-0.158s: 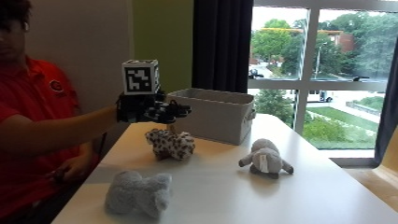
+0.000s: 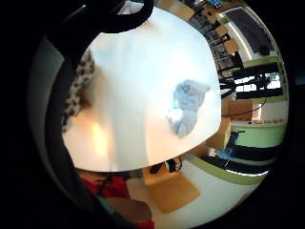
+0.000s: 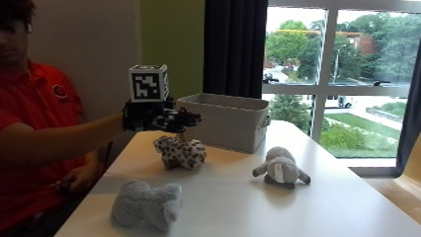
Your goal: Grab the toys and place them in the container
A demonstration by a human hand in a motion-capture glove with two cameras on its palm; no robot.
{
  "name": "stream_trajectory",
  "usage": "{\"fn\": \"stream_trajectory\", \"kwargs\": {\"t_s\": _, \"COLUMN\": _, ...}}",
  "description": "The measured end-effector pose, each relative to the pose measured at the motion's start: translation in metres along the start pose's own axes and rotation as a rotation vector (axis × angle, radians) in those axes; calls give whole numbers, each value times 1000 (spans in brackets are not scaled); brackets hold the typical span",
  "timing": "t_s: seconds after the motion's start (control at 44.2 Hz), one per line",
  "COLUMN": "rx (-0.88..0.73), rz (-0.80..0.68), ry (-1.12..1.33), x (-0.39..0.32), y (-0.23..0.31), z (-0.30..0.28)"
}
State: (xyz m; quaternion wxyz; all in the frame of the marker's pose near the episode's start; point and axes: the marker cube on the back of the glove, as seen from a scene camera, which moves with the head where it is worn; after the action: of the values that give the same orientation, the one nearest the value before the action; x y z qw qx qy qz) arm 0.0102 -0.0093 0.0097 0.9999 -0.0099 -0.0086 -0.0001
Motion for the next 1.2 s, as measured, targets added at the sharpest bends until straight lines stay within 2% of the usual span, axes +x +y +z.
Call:
{"fn": "stream_trajectory", "kwargs": {"t_s": 0.498, "rx": 24, "rz": -27, "ry": -4, "x": -5, "y": 15, "z": 4}}
{"fn": "stream_trajectory", "kwargs": {"t_s": 0.883, "rx": -39, "rz": -52, "ry": -91, "x": -10, "y": 10, "z": 22}}
{"fn": "stream_trajectory", "kwargs": {"t_s": 1.2, "rx": -87, "rz": -44, "ry": -44, "x": -31, "y": 0, "z": 47}}
